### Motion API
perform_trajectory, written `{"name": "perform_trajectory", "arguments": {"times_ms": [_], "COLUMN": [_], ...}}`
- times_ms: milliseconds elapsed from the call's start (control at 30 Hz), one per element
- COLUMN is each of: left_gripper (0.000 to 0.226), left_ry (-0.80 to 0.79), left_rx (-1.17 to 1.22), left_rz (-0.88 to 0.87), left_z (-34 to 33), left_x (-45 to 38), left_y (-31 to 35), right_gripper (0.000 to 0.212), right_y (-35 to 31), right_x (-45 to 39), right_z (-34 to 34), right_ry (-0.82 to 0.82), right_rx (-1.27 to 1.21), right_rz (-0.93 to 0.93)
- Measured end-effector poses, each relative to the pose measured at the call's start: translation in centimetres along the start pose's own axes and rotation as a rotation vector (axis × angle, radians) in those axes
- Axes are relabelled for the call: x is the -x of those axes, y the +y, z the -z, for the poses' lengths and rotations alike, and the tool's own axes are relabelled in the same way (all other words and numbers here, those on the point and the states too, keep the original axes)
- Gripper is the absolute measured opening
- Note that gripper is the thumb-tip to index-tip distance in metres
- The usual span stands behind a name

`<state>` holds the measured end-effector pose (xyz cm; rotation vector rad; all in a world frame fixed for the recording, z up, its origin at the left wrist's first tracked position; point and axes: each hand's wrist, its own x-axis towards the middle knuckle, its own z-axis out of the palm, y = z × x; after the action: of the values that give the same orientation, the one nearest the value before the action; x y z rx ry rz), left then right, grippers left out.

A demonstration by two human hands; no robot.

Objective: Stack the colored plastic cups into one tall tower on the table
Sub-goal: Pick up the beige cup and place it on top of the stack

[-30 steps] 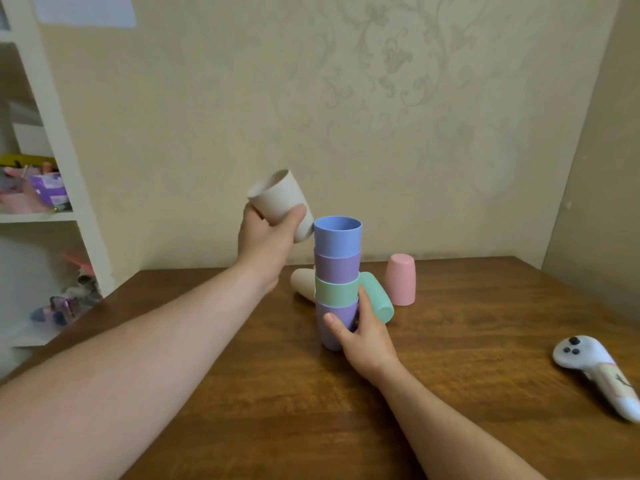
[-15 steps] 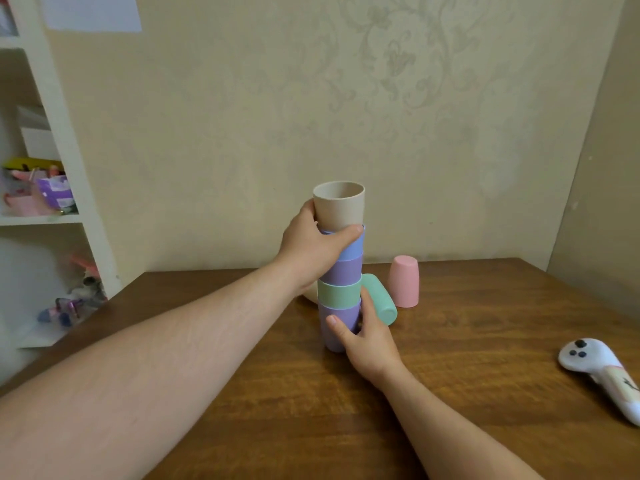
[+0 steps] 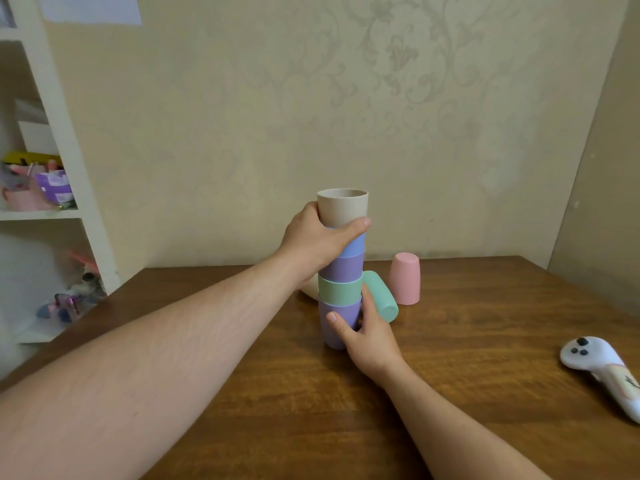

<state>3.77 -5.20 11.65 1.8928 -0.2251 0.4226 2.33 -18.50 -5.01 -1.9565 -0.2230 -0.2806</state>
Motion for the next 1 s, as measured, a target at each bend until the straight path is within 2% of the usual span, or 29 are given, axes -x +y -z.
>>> {"name": "perform_trajectory", "arguments": {"times_ms": [67,200,300,433,467,567,600,733,800,933,1000], "left_gripper": [0.106,0.079,0.079,0.078,0.083,0.124,0.122,0.083,0.069,0.072,0.083], "left_ry": [0.016,0.014,-0.007,0.011,0.009,-0.064,-0.092,-0.12,-0.117,-0.036,0.007], "left_rx": [0.036,0.082,0.127,0.054,0.033,-0.01,0.002,0.115,0.147,0.211,0.182], "left_rz": [-0.014,-0.087,-0.066,-0.106,-0.11,-0.075,-0.061,0.01,0.054,0.132,0.126], "left_z": [0.1,0.3,0.4,0.5,0.6,0.8,0.8,0.0,-0.7,-1.7,-1.8], "left_x": [0.1,-0.2,-0.4,-0.5,-0.4,0.8,1.3,3.7,5.1,5.5,5.2], "left_y": [0.1,-0.2,-0.5,-0.3,-0.3,-1.0,-1.8,-6.8,-9.2,-11.5,-11.7], "right_gripper": [0.085,0.084,0.081,0.082,0.082,0.077,0.077,0.085,0.08,0.067,0.064], "right_y": [0.0,0.2,0.1,-0.2,-0.2,-0.9,-1.2,-1.9,-2.0,-1.7,-1.4], "right_x": [-0.1,-0.2,-0.1,0.0,0.1,0.5,0.6,0.9,1.0,1.1,1.6], "right_z": [-0.1,-0.1,0.0,0.1,0.1,0.2,0.3,0.2,0.1,0.2,0.2], "right_ry": [-0.003,-0.006,-0.007,-0.019,-0.023,-0.047,-0.07,-0.175,-0.171,-0.172,-0.089], "right_rx": [0.005,0.012,0.014,0.017,0.018,0.053,0.081,0.276,0.328,0.222,0.112], "right_rz": [-0.002,-0.007,0.004,-0.016,-0.021,-0.008,0.0,0.001,0.003,0.038,0.045]}}
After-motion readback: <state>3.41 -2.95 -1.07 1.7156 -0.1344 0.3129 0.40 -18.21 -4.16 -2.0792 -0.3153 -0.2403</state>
